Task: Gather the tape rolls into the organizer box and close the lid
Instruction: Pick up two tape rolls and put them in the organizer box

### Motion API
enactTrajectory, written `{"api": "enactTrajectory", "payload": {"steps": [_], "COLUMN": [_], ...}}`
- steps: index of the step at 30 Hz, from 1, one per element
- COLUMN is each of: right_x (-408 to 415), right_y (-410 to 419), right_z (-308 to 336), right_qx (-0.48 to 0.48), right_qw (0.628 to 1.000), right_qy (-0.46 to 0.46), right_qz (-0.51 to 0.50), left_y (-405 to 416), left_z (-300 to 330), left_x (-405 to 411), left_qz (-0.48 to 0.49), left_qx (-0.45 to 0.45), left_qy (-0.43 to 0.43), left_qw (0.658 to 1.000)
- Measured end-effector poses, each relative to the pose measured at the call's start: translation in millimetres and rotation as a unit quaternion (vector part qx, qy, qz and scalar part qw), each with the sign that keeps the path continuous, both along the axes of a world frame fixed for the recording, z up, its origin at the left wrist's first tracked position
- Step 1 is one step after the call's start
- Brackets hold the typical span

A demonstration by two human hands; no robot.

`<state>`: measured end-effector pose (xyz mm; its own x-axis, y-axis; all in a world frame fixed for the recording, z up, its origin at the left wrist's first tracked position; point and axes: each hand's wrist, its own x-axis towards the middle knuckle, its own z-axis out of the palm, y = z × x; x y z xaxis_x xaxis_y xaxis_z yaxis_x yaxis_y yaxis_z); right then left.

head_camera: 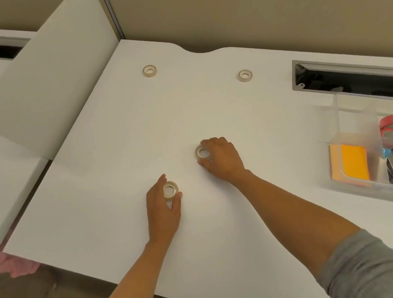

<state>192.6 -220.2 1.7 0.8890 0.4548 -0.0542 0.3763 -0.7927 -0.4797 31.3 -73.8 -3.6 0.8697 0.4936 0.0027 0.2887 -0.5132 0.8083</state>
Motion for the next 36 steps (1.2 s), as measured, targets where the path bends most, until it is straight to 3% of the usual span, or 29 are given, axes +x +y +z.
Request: {"api": "enactTrajectory", "payload": {"steps": [4, 14, 26, 36], "right_x": [-29.5, -86.3, -126.6, -144.6], "right_y": [-55.0, -186.9, -242.3, -292.4], "right_z": [-8.2, -16.7, -19.4, -26.5], "right_qx": [0.083, 0.068, 0.01, 0.009], "right_qw": [0.993, 0.969, 0.981, 0.985], "right_qy": [-0.047, -0.086, -0.08, -0.114], "right_qz": [-0.076, -0.223, -0.176, -0.132], "left_y": [-10.2, -105.9, -212.9, -286.1], "left_z": [7.7, 27.5, 51.1, 82.5], "left_x": [2.8, 27.8, 63.3, 135.2], "left_qz": [-0.014, -0.104, -0.258, -0.321], "left_qx": [-0.012, -0.055, -0.004, 0.064], "left_qy": [-0.003, -0.014, -0.049, -0.071], "left_qw": [1.0, 0.993, 0.965, 0.942]}}
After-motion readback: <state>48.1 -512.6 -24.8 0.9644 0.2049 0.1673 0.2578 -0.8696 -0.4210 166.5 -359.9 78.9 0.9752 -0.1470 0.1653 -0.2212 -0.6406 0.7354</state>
